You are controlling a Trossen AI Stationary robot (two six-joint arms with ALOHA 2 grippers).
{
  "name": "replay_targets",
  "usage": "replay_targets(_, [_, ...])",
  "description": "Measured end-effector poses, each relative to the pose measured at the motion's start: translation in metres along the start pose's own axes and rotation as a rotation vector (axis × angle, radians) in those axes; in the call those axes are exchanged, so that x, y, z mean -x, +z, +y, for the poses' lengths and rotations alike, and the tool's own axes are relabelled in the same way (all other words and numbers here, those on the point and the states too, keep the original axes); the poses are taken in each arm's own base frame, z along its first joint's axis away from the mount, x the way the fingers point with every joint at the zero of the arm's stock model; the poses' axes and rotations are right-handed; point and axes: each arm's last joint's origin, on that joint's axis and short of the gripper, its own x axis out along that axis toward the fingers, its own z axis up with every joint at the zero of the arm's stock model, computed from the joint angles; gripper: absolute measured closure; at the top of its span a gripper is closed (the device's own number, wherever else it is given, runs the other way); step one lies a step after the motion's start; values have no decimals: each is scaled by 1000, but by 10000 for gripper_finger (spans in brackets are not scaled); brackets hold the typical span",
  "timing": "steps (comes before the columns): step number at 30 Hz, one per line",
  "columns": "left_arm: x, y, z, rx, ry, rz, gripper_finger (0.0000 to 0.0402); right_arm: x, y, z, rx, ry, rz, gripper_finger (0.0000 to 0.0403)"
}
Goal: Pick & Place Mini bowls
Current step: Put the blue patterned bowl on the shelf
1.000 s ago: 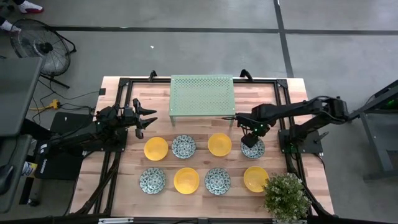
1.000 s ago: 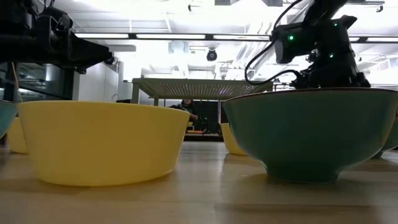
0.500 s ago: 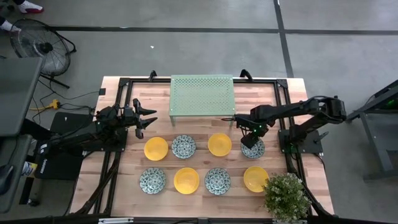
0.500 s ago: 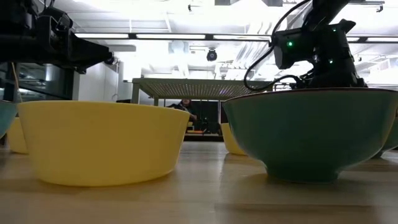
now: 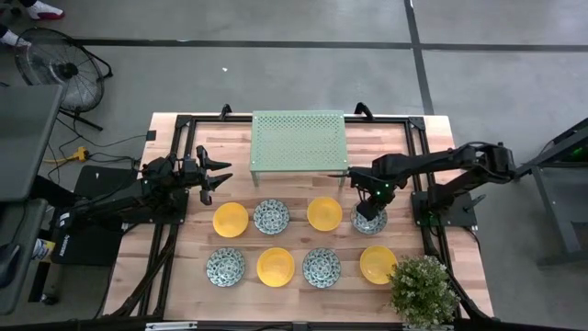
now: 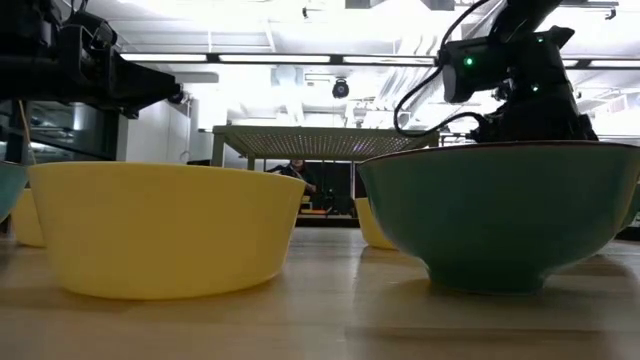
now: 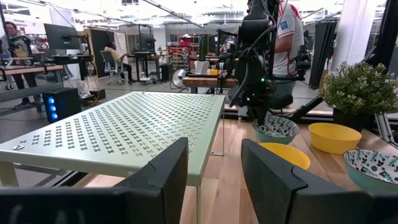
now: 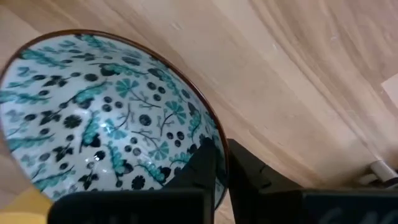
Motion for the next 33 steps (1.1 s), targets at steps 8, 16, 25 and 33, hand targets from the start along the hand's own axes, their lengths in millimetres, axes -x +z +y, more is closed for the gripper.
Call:
replay_targets(8, [0, 0, 0, 0, 0, 0, 255, 12, -8, -4, -43, 46, -31, 397])
replay_targets(16, [0, 0, 0, 0, 0, 0, 255, 29, -20, -9, -79, 137, -82, 400])
replay_targets(25, [0, 0, 0, 0, 0, 0, 255, 62, -32, -10, -73, 280, -182, 400])
replay_targets(33, [0, 0, 0, 0, 1, 0, 255, 115, -29, -8, -93, 312, -327, 401])
